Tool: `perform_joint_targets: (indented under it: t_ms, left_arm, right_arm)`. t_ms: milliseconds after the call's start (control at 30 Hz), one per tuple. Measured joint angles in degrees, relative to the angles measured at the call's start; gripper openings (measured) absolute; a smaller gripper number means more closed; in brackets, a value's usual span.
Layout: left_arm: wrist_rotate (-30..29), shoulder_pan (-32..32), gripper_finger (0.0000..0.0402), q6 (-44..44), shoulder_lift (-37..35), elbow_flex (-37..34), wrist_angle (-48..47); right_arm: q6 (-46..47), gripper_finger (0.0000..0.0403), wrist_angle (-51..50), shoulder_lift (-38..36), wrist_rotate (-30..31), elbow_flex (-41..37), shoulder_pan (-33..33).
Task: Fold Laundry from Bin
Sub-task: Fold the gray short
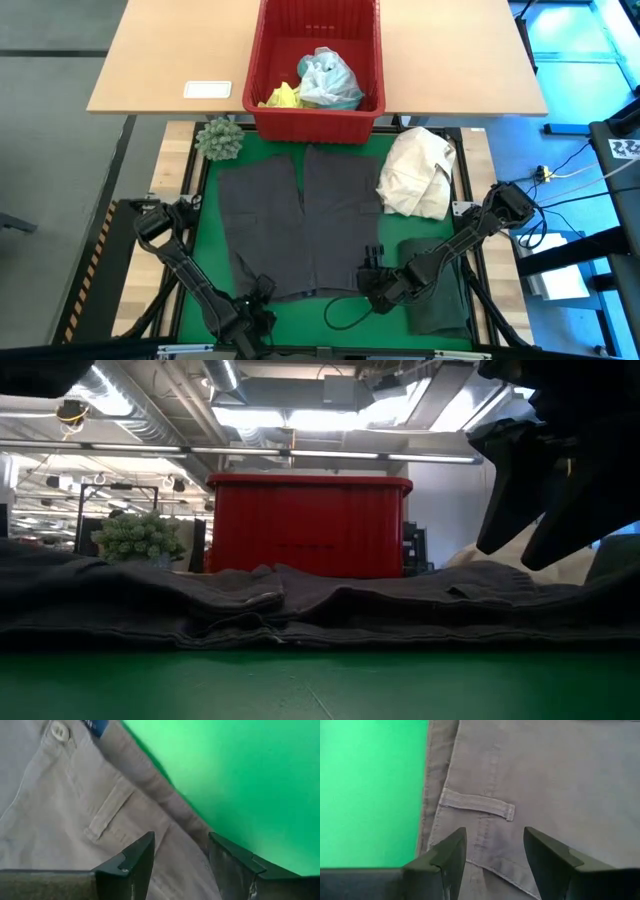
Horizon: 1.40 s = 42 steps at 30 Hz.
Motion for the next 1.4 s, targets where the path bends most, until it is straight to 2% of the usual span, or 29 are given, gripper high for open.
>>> perform_joint_targets:
  t_ms: [633, 833, 1067, 1233, 1400]
  left_arm:
    - [-1.71, 0.04, 0.0167, -2.76, 0.48, -0.07, -3.95]
    - [-1.70, 0.02, 0.0118, -4.94, 0.48, -0.09, -5.06]
    - [-0.26, 0.02, 0.0012, -6.58, 0.48, -0.09, -4.29]
    - [0.05, -0.15, 0.0001, -7.44, 0.48, 0.31, -4.02]
    - [-0.22, -0.58, 0.0001, -7.45, 0.41, 2.90, -6.07]
  right_arm:
    - [0.01, 0.0198, -0.02, -0.02, 0.10, 0.00, 0.00]
    - [0.01, 0.0198, -0.02, -0.02, 0.21, 0.00, 0.00]
    - [0.01, 0.0198, -0.02, -0.02, 0.97, 0.00, -0.02]
    - [-1.23, 0.0198, -0.31, -0.04, 0.97, 0.03, 0.00]
    - [-2.63, 0.0198, -3.10, -0.07, 0.95, 3.81, 0.00]
